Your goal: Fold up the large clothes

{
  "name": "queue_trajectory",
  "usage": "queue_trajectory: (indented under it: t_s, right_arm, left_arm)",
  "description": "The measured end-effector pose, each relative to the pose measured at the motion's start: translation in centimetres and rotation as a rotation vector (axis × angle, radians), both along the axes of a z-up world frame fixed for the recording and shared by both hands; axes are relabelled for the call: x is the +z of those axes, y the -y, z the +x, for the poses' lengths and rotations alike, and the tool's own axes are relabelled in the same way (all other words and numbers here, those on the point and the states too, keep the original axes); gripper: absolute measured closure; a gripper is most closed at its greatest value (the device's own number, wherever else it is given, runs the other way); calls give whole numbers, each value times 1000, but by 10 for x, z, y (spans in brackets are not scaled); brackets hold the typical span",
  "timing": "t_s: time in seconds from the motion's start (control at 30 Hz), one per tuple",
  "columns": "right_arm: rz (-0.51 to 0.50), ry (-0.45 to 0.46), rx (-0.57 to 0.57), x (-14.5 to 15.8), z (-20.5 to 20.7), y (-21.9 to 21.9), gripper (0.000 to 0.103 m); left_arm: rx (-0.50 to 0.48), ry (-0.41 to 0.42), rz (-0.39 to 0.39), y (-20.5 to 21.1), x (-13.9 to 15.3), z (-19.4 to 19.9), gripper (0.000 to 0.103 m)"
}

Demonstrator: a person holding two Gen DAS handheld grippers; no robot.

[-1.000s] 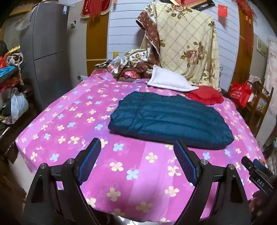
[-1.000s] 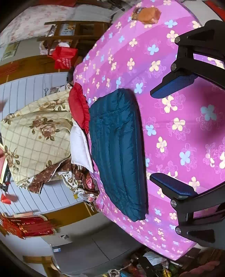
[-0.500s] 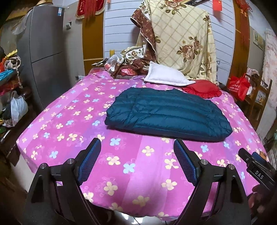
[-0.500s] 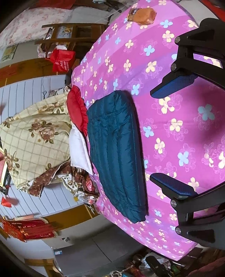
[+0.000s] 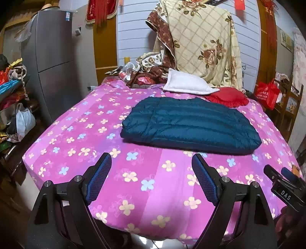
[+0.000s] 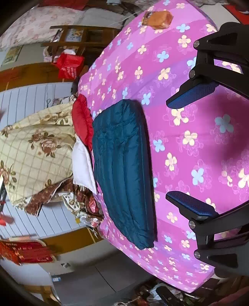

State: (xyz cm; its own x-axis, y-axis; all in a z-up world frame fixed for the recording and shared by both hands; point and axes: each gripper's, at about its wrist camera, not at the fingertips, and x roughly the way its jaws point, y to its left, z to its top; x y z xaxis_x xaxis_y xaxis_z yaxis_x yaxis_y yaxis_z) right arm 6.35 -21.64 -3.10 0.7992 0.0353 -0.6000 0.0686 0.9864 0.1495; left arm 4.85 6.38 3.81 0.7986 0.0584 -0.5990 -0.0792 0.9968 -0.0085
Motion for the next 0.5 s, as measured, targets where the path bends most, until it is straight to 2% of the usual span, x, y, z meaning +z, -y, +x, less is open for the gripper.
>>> queue_trajectory:
  t_s: [0.2,0.5]
  right_arm:
    - [-45,7,19,0,-5,-10,17]
    - [-38,-16,7,-5,-3,-6,17]
  left_arm:
    - [-23,-25,-8,6,-2,0,17]
    - [-39,-45,6,15,-8,3,17]
